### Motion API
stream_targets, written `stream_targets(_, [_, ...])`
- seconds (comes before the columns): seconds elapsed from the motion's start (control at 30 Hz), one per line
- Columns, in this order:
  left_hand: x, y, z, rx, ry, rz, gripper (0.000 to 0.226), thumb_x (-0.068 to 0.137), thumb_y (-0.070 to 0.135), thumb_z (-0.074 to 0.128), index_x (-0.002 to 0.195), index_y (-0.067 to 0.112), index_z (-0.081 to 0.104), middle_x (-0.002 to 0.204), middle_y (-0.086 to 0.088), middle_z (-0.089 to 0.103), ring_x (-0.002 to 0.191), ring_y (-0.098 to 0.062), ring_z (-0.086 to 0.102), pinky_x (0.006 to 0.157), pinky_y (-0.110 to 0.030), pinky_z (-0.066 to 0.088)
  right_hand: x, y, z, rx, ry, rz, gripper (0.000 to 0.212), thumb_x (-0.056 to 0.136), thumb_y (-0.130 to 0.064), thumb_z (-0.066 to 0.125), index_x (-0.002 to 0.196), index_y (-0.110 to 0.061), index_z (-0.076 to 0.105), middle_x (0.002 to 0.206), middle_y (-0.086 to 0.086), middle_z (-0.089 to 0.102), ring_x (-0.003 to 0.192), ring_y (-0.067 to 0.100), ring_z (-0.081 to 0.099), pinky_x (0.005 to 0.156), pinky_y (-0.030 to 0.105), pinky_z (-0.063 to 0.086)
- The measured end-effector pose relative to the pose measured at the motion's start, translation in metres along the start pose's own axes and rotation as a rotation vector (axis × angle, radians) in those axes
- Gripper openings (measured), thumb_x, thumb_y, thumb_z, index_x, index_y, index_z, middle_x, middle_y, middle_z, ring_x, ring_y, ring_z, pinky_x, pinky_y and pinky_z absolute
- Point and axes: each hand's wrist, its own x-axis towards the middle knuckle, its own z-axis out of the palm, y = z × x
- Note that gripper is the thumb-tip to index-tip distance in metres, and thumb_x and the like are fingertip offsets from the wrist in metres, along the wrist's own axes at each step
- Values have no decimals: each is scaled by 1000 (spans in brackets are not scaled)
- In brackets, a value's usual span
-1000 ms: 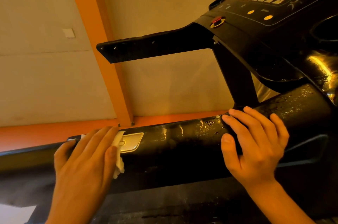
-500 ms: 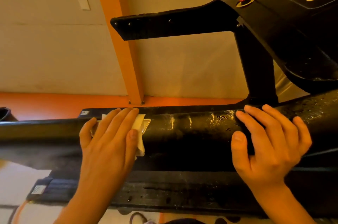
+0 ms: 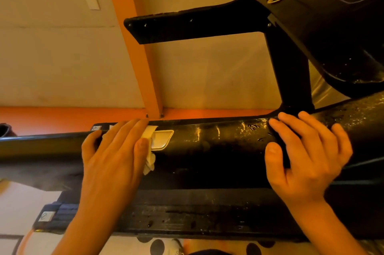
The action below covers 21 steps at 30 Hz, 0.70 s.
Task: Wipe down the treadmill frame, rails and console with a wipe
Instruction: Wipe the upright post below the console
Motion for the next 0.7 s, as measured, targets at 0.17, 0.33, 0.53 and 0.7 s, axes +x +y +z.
stream_targets(0.17, [0, 30, 10, -31, 40, -4, 56, 110, 41, 16, 141, 18, 57, 140, -4, 60, 137, -24, 47, 115, -50, 23, 1, -1, 1, 3, 13, 7, 34, 100, -30, 50, 116, -13, 75, 125, 4, 70, 125, 28, 60, 111, 54, 31])
stream_targets(0.33, [1, 24, 10, -48, 49, -37, 57, 110, 44, 14, 139, 22, 58, 138, -2, 62, 136, -20, 44, 115, -49, 20, 0, -2, 0, 22, 19, 16, 34, 99, -30, 50, 115, -14, 75, 127, 1, 66, 125, 26, 59, 112, 53, 31])
stream_targets(0.53, [1, 62, 14, -51, 64, 48, 56, 110, 41, 17, 141, 15, 56, 139, -6, 61, 133, -27, 51, 112, -44, 29, 2, -3, -1, 30, 2, 24, 34, 99, -30, 50, 115, -14, 76, 127, 1, 67, 126, 26, 59, 113, 52, 30])
stream_targets(0.7, [2, 56, 12, -43, 57, 104, 56, 110, 42, 18, 144, 15, 54, 140, -6, 61, 132, -23, 48, 109, -39, 29, 2, -3, -2, 46, -11, 30, 34, 100, -31, 50, 115, -15, 76, 127, 1, 68, 126, 25, 59, 113, 51, 30])
